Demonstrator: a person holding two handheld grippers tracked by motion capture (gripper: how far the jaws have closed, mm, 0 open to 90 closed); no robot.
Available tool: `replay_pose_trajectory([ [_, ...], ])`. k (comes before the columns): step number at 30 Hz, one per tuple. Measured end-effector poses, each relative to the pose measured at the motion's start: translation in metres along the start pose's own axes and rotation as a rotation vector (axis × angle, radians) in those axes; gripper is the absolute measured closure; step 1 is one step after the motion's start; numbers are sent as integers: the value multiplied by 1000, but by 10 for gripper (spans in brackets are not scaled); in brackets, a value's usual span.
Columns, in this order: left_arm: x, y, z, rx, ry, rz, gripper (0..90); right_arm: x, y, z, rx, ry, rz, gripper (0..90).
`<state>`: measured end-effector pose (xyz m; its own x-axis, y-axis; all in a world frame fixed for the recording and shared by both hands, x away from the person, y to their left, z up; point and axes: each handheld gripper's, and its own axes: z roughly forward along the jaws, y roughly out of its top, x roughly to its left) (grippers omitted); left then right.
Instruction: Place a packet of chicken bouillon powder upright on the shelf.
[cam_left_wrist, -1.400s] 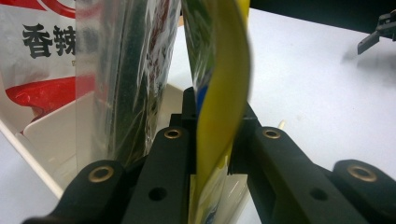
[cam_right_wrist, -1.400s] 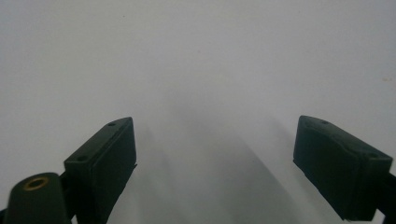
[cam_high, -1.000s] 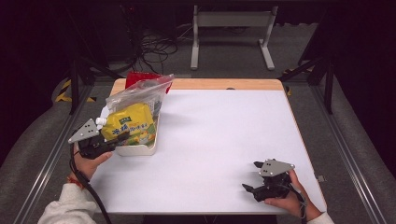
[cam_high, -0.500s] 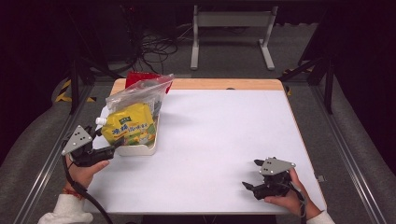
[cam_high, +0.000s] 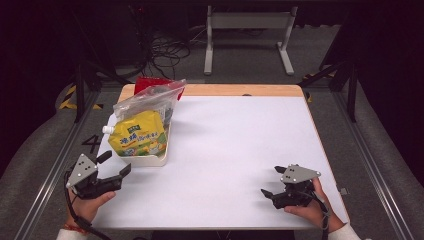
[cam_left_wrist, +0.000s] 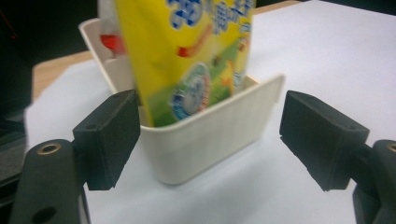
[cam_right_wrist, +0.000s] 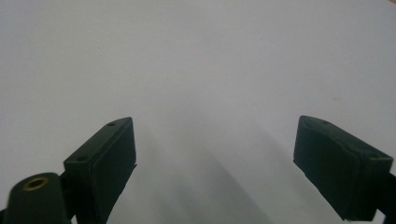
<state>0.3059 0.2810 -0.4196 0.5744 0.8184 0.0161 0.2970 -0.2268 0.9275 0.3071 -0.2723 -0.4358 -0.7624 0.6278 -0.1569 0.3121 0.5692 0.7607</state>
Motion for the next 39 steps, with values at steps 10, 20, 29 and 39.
replay_pose_trajectory([
  [10, -41, -5, 10, 40, -75, 64, 178, -4, 0, -6, -30, -28, 13, 133],
  [20, -73, -4, 32, 88, -176, 135, 166, -6, -3, -10, -37, -59, 18, 131],
  [29, -103, -2, 63, 171, -293, 225, 154, -6, -11, -20, -38, -93, 33, 127],
  [39, -114, 1, 83, 202, -362, 262, 147, -4, -22, -31, -33, -120, 40, 123],
])
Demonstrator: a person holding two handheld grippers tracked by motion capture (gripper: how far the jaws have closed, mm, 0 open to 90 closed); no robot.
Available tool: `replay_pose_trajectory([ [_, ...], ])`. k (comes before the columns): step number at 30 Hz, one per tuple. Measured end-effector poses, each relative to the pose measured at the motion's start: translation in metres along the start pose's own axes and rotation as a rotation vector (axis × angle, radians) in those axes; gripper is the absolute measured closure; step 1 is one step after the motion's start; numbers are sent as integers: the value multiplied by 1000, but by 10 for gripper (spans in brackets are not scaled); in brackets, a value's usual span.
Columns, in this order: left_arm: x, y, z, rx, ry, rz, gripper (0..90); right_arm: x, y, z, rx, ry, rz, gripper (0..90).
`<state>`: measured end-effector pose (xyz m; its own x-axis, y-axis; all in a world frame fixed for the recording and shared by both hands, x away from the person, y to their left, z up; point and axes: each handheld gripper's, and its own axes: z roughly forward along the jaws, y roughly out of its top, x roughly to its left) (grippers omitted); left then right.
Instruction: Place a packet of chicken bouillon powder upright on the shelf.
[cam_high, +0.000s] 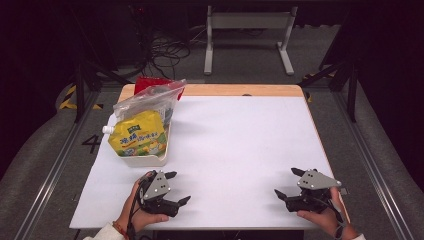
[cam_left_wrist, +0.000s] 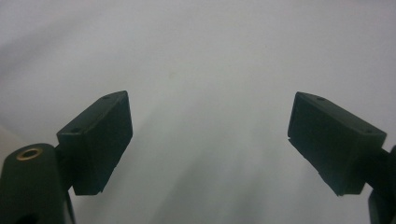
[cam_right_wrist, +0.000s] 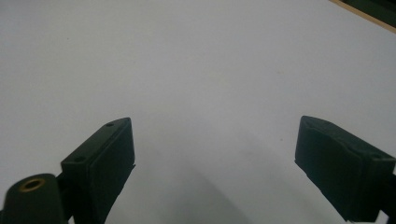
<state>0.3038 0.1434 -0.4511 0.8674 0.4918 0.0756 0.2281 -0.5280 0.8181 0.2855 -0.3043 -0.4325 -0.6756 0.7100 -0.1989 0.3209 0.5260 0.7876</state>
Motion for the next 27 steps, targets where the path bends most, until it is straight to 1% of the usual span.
replay_pose_trajectory([
  [4, 1, 2, 3, 6, -11, 3, 145, 1, -4, -3, 3, -7, 4, 123],
  [6, 1, 3, 5, 14, -10, 15, 144, 1, -5, -4, 10, -9, 4, 123],
  [10, 2, 3, 6, 13, -19, 20, 144, 3, -7, -5, 23, -18, 2, 123],
  [14, 4, 2, 5, 8, -24, 8, 142, 5, -7, -4, 27, -21, -1, 123],
  [18, 6, 2, 5, 7, -22, 2, 140, 6, -8, -3, 32, -19, -3, 123],
  [20, 6, 2, 6, 9, -17, 9, 140, 5, -8, -3, 31, -17, -2, 123],
  [23, 6, 3, 6, 8, -11, 9, 140, 5, -9, -3, 30, -17, -1, 123],
  [27, 7, 2, 5, 9, -9, 5, 138, 5, -8, -5, 17, -25, -4, 125],
])
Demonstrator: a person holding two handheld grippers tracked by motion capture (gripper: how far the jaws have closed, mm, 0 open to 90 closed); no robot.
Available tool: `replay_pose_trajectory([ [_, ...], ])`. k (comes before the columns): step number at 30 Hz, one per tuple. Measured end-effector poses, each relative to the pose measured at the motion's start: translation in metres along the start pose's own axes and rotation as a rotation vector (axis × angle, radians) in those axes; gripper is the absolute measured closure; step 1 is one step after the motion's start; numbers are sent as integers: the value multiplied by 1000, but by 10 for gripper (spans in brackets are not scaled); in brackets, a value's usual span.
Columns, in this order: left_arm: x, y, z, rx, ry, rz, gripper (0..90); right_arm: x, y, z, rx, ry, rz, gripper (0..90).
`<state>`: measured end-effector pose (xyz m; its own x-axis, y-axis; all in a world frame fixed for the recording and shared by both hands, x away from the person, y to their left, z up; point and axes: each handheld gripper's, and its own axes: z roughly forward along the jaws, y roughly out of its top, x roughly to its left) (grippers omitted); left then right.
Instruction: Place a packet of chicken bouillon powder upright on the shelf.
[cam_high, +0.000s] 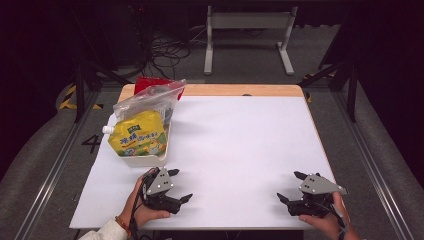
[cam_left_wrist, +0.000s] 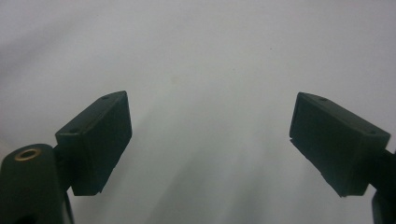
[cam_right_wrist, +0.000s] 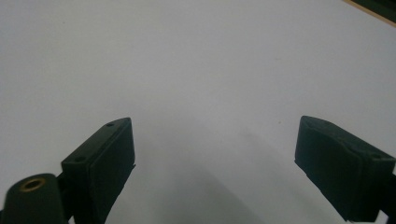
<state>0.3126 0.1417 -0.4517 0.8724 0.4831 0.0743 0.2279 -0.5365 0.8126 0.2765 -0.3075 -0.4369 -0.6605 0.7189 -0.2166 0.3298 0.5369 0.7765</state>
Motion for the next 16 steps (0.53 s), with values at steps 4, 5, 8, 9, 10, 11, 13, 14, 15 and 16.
replay_pose_trajectory([
  [4, 0, 0, -1, -4, -1, -3, 139, 1, 1, -1, -9, -3, 0, 125],
  [5, 0, 0, -1, -4, -2, -1, 145, 1, 1, -1, -9, -2, 0, 125],
  [8, 1, 0, -1, -5, -1, -2, 145, 1, 1, -1, -10, -4, 1, 125],
  [9, 1, 0, 0, -2, 3, -8, 141, 0, 1, -1, -11, -6, 2, 125],
  [10, 1, 0, 0, 0, 5, -8, 139, 0, 1, -1, -11, -8, 3, 125],
  [11, 1, 0, 0, 1, 5, -8, 139, 0, 1, -1, -13, -10, 3, 125],
  [13, 1, 0, 0, 0, 7, -9, 136, 0, 1, -2, -19, -11, 7, 125],
  [14, 0, 1, 0, 1, 9, -7, 135, 0, 1, -2, -22, -11, 7, 125],
  [15, 1, 1, -1, -3, 14, -7, 135, 0, 1, -3, -28, -10, 6, 125],
  [16, 1, 1, -1, -3, 14, -7, 135, 0, 1, -4, -30, -10, 7, 125],
])
